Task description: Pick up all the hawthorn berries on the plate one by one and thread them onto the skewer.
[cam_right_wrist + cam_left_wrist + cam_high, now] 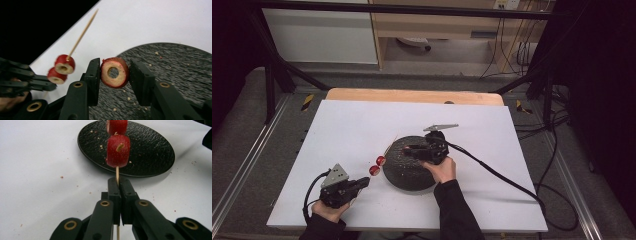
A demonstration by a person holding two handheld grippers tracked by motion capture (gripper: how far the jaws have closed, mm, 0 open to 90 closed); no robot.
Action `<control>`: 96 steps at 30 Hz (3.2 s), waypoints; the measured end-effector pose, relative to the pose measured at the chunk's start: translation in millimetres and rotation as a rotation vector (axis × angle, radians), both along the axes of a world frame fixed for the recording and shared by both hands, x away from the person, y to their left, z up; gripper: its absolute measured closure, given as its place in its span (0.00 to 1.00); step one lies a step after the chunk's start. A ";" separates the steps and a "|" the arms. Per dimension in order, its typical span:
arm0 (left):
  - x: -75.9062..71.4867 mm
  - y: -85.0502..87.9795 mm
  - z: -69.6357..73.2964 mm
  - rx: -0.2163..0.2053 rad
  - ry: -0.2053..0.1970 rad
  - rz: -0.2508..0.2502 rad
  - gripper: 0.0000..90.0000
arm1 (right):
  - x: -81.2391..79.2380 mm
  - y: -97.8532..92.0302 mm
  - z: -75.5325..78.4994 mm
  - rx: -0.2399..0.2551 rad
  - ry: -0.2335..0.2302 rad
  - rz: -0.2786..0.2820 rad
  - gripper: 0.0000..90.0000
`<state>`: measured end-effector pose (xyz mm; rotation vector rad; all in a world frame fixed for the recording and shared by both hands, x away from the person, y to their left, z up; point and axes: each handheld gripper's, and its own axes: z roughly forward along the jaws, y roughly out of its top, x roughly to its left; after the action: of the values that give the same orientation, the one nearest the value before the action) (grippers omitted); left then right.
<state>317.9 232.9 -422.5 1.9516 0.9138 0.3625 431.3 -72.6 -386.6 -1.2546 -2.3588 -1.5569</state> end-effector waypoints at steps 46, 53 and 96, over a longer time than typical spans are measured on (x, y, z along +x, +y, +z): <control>-8.2 -14.3 -3.1 -0.026 -0.001 -0.021 0.98 | -44.1 -17.8 -21.3 0.499 -0.199 -0.318 0.69; -10.1 -19.3 -4.0 -0.030 0.002 -0.030 0.98 | -37.0 -19.6 -18.8 0.519 -0.212 -0.344 0.69; -6.5 -38.8 -8.9 -0.080 0.024 -0.023 0.98 | -20.6 -12.8 -29.1 0.641 -0.160 -0.399 0.70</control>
<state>311.4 194.0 -431.5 1.8948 0.9072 0.2857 410.7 -85.3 -415.7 -1.5064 -1.4907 -2.3400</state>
